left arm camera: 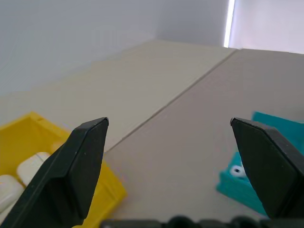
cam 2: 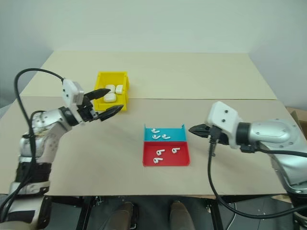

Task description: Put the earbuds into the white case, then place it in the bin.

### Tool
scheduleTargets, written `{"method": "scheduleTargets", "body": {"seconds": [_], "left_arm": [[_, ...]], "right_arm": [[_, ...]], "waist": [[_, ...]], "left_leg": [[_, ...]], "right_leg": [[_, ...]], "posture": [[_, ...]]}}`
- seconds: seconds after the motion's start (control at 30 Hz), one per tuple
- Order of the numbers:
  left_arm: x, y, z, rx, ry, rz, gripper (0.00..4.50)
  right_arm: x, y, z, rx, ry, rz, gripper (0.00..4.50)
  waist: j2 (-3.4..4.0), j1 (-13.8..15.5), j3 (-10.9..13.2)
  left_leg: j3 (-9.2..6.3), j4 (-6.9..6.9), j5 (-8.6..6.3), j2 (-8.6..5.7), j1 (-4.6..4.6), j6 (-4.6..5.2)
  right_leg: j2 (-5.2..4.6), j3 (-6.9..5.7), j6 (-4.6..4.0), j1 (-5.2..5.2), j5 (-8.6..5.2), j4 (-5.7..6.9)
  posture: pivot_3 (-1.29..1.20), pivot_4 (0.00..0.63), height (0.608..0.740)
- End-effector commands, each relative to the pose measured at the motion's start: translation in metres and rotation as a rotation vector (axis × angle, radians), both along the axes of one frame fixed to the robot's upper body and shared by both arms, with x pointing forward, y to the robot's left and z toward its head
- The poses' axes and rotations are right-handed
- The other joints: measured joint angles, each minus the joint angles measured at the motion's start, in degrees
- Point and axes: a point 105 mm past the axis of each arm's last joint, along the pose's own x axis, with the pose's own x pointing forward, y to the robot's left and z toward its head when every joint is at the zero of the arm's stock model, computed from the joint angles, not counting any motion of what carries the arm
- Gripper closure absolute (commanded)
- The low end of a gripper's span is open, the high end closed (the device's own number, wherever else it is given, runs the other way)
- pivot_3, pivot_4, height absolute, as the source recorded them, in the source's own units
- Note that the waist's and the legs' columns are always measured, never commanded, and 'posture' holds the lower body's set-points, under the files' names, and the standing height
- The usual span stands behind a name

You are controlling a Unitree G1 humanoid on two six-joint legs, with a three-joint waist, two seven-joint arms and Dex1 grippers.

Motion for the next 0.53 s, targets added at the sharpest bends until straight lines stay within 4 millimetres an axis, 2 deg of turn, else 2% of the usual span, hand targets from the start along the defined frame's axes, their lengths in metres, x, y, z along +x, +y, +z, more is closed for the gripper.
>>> {"method": "scheduleTargets", "body": {"seconds": [0.03,0.1,0.2,0.33,0.53], "left_arm": [[-0.045,0.003,0.007,0.116,0.013,-0.178,0.02],[-0.06,0.011,0.003,0.168,0.059,-0.216,0.02],[-0.073,0.021,-0.003,0.232,0.102,-0.22,0.02],[-0.078,0.026,-0.005,0.254,0.108,-0.197,0.02],[-0.08,0.024,-0.004,0.235,0.105,-0.192,0.02]], "right_arm": [[-0.014,-0.013,0.021,-0.056,-0.102,0.086,4.5],[-0.018,-0.02,0.019,-0.089,-0.1,0.101,4.5],[-0.022,-0.027,0.016,-0.117,-0.083,0.11,4.5],[-0.025,-0.032,0.014,-0.131,-0.069,0.124,4.5],[-0.024,-0.032,0.013,-0.133,-0.063,0.132,4.5]], "waist": [[0.0,0.0,0.0],[0.01,0.0,0.0],[0.01,0.1,0.0],[0.01,0.1,0.0],[0.01,0.1,0.0]], "left_leg": [[0.02,-0.01,0.0,0.0,0.06,0.0],[0.04,-0.01,0.0,0.02,0.12,0.0],[0.1,0.0,0.0,0.05,0.31,0.0],[0.21,-0.01,0.0,0.07,0.47,0.0],[0.26,-0.02,0.0,0.08,0.38,0.0]], "right_leg": [[-0.01,0.01,0.0,0.03,-0.01,0.0],[0.01,0.0,-0.02,0.06,-0.02,0.01],[0.01,0.01,-0.05,0.18,-0.08,0.04],[0.01,0.1,0.01,0.25,-0.16,0.05],[0.04,0.16,-0.06,0.15,-0.15,0.05]], "posture": [[0.0,0.15,0.74],[0.0,0.15,0.74],[0.0,0.15,0.74],[0.0,0.15,0.74],[0.0,0.15,0.74]]}}
